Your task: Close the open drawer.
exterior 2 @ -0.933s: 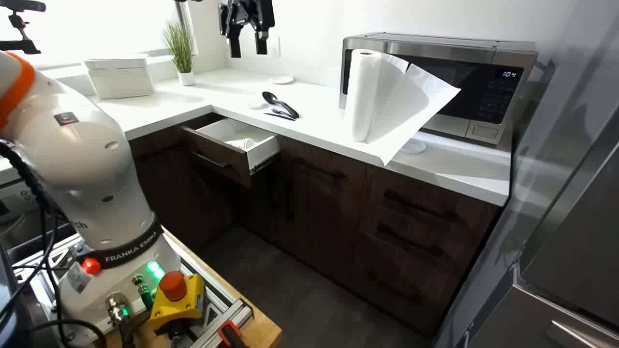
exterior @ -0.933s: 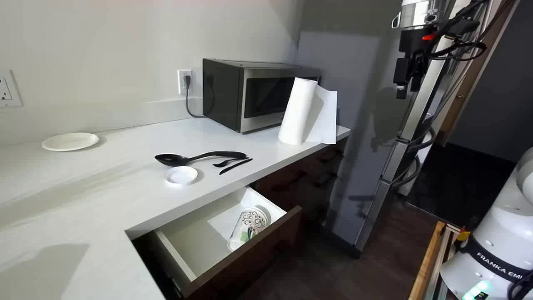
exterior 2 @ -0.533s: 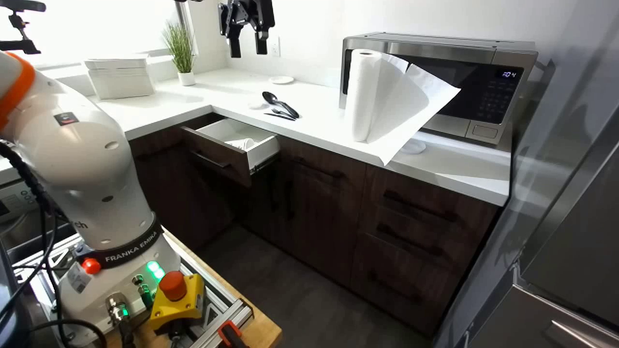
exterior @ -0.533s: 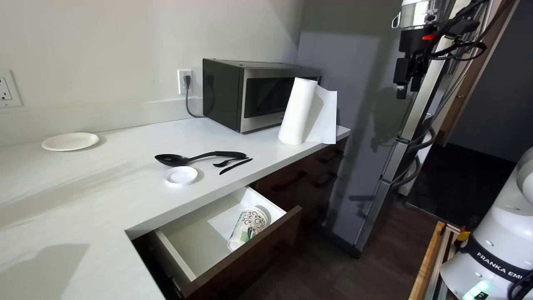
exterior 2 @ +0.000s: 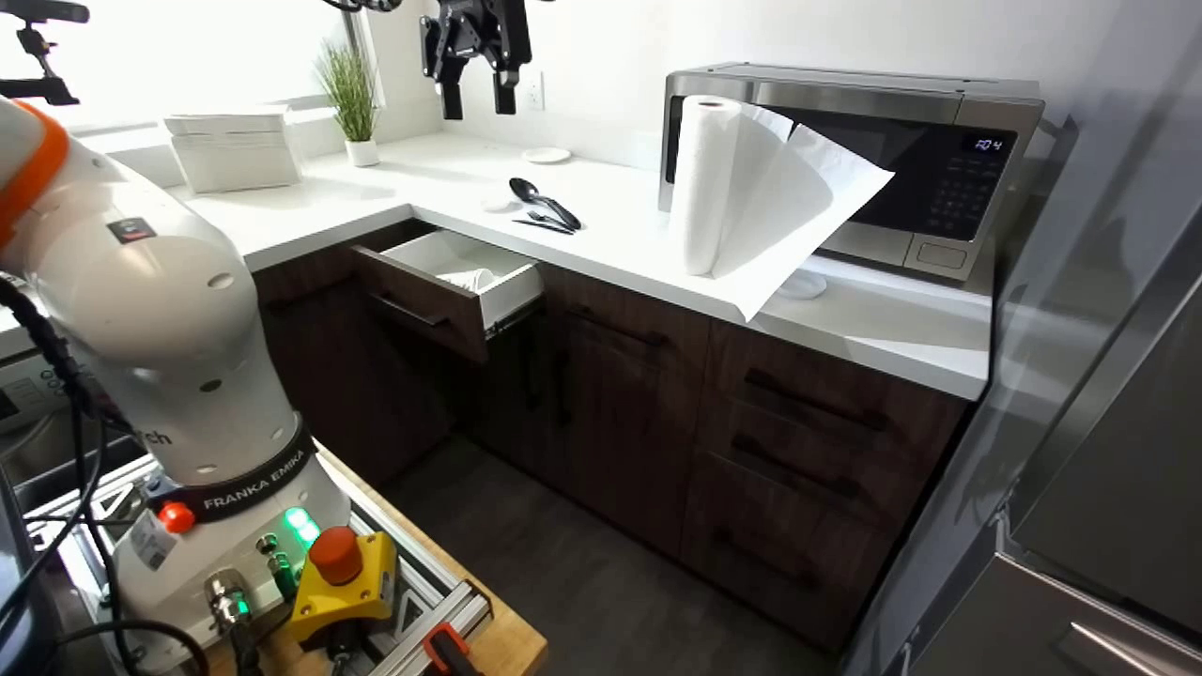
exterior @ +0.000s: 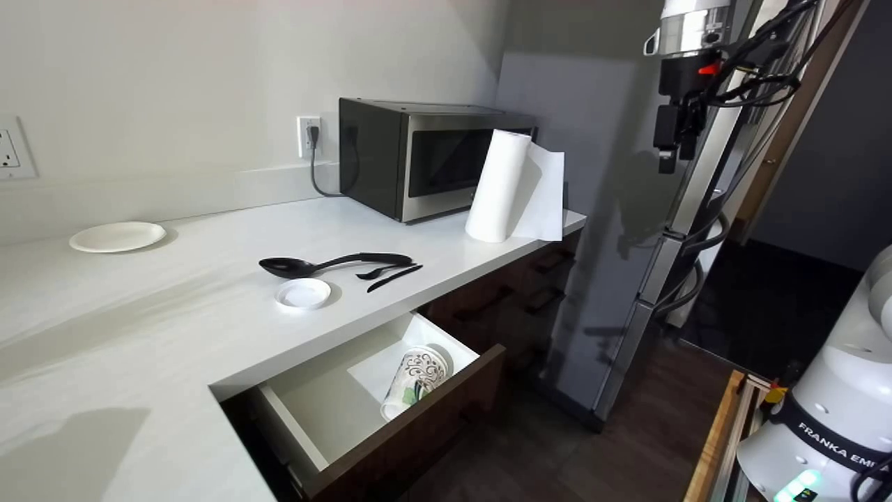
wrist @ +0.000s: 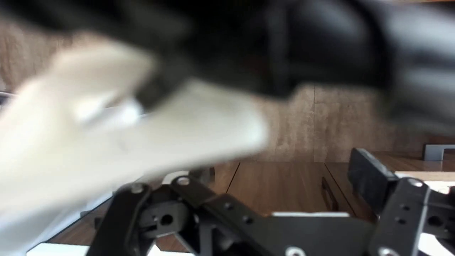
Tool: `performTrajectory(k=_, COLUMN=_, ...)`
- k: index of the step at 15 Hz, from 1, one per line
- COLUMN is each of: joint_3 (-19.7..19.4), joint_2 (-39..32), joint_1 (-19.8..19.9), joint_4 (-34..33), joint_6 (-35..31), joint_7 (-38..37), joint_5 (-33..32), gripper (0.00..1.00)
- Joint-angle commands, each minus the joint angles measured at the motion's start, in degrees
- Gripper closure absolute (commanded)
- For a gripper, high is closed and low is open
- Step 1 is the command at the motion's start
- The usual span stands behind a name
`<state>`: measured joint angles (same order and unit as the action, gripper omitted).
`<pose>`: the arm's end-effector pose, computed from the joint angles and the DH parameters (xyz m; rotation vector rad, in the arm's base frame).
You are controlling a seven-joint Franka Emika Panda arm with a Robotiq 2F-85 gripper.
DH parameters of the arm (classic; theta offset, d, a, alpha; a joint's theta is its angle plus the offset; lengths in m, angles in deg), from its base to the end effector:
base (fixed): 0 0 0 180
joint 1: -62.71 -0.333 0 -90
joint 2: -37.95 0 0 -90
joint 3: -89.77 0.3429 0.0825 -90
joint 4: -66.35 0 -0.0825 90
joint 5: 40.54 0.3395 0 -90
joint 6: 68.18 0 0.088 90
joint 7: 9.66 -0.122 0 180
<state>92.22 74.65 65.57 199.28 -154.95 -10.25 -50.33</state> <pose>0.2744 -0.0198 0.5698 2.9354 -0.0345 -0.2447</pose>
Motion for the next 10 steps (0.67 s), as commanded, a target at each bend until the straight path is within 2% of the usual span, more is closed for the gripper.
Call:
performTrajectory(k=1, joint_3=2.66, joint_2=-7.74, joint_1=-5.27, joint_4=1.30, joint_6=-1.58, joint_7=0.89, joint_5=1.88, gripper=0.00)
performTrajectory(k=7, joint_3=8.77, joint_2=-19.31, joint_1=-13.83, joint_4=0.40, joint_6=-4.34, joint_7=5.32, joint_5=2.95, gripper=0.00)
performTrajectory(k=8, joint_3=9.29, joint_2=-20.96, joint_1=-14.62, joint_4=-0.48, joint_6=-3.40, joint_7=6.89, joint_5=2.41, gripper=0.00)
performTrajectory(k=9, joint_3=8.58, joint_2=-17.92, joint_1=-13.65, joint_4=1.47, joint_6=-4.01, joint_7=3.90, joint_5=2.73, gripper=0.00)
performTrajectory(k=10, joint_3=9.16, joint_2=-19.20, joint_1=-14.39, joint_4=1.03, joint_6=-4.02, joint_7=4.52, joint_5=2.70, gripper=0.00)
